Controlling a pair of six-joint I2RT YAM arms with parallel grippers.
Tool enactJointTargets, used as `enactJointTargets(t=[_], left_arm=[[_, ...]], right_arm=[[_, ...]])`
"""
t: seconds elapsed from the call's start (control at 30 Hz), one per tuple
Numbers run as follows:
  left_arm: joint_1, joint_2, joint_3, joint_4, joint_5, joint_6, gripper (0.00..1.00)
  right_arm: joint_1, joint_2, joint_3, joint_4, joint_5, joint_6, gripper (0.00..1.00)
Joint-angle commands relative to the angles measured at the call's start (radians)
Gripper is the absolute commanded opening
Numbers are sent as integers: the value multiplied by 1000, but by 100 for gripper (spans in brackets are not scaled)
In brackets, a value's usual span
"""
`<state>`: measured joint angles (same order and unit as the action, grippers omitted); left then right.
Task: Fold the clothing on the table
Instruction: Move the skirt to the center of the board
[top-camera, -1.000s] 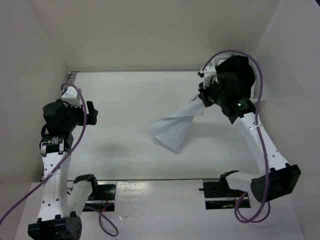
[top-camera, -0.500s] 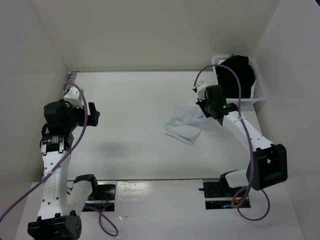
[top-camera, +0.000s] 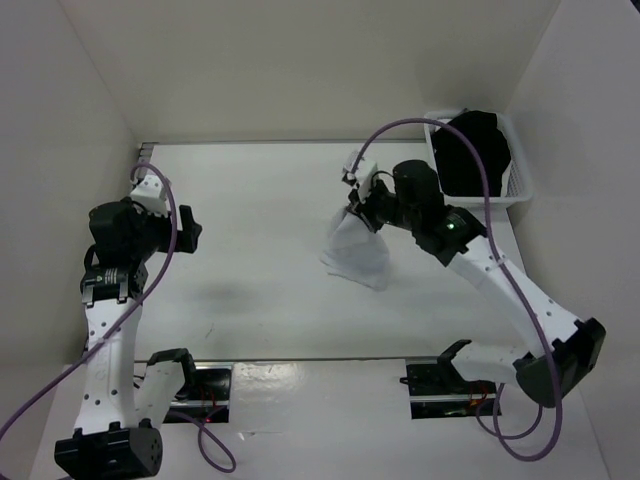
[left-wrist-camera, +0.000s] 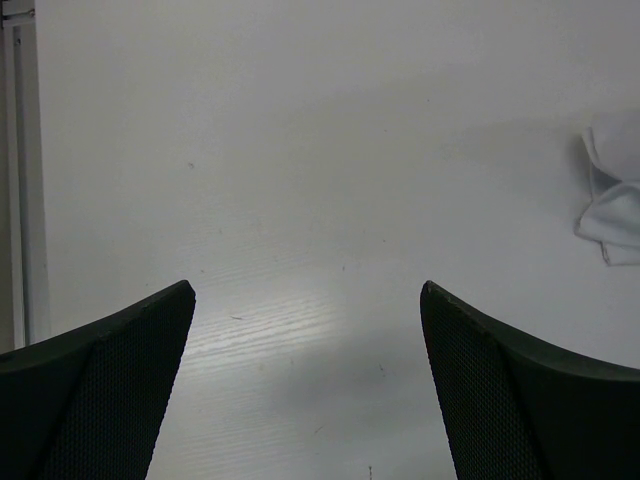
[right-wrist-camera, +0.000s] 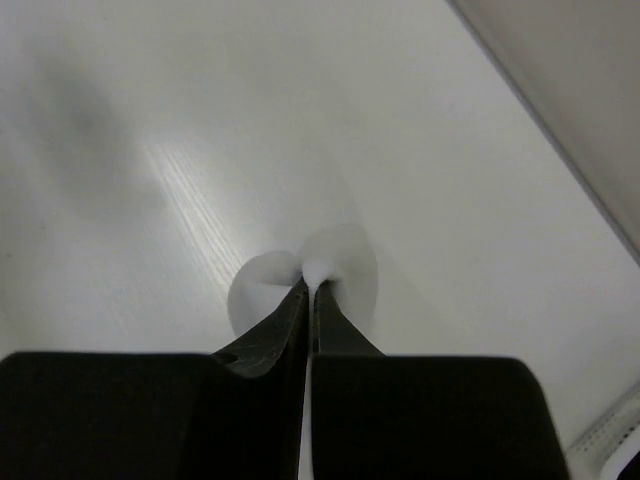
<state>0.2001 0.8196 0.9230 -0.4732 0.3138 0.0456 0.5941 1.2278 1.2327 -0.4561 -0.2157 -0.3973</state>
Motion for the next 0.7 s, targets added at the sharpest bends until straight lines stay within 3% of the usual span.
enactJointTargets(t=[0.0,0.13,0.33,0.37,0.43,0.47,0.53,0.57,0.67], left_arm=[[4,7,42,10,45,25,99],[4,7,42,10,54,25,99],[4,16,42,1,64,34,99],[4,16,42,1,74,34,99],[4,16,42,1,87,34,99],[4,16,42,-10,102,43,99],[4,26,42,-19,126,57,99],[4,36,42,-28,136,57,99],[-40,65,51,-39,145,86,99]], right_arm=[[-33,-120,56,62,-235,60,0],[-102,-182,13,120,-257,55,0],[-122,-215,-220,174,-32,-44,0],[-137,-215,-245,194,60,-54,22],[-174,-205,-295,220,130,-63,36],[-241,-189,-295,220,163,-63,57],[-333,-121,-286,220,173,-46,73],[-429,-91,-273,220,182,-29,79],[-548,39,-190,171,220,17,80]])
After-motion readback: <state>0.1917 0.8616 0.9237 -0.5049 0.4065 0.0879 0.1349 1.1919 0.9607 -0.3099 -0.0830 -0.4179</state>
